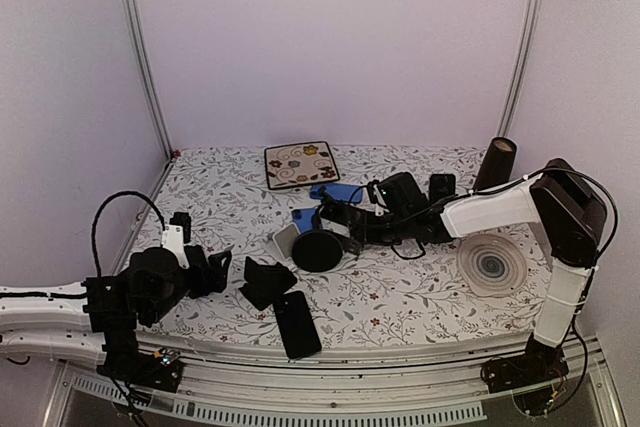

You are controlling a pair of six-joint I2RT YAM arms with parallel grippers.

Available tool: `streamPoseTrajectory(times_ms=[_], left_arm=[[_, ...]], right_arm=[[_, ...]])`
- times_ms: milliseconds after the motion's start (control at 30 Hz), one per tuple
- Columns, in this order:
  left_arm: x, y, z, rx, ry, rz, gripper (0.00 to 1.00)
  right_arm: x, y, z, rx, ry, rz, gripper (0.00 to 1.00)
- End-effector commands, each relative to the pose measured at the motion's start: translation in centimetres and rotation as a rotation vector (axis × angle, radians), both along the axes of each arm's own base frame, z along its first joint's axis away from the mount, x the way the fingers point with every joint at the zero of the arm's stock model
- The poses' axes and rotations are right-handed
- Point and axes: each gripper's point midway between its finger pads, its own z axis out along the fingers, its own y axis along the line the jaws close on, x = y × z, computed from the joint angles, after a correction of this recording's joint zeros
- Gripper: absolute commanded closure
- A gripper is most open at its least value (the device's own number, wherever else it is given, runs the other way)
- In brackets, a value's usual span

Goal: Place the phone on the phone stand
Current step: Pick up the phone stand at the center of the board.

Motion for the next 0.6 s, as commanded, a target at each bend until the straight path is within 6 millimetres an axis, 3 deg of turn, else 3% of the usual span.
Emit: streamPoseTrajectory(times_ms=[0, 567], left_arm=[[0.6, 0.3, 1.6, 0.000, -0.054, 0.020, 0.03], [0.5, 1.6, 2.2, -0.035, -0.091, 0.066, 0.03]], right_arm=[[-0.4, -0.2, 0.4, 0.018, 0.002, -0.014, 0.75], [-2.2, -2.2, 1.8, 0.083, -0.001, -0.055, 0.95]])
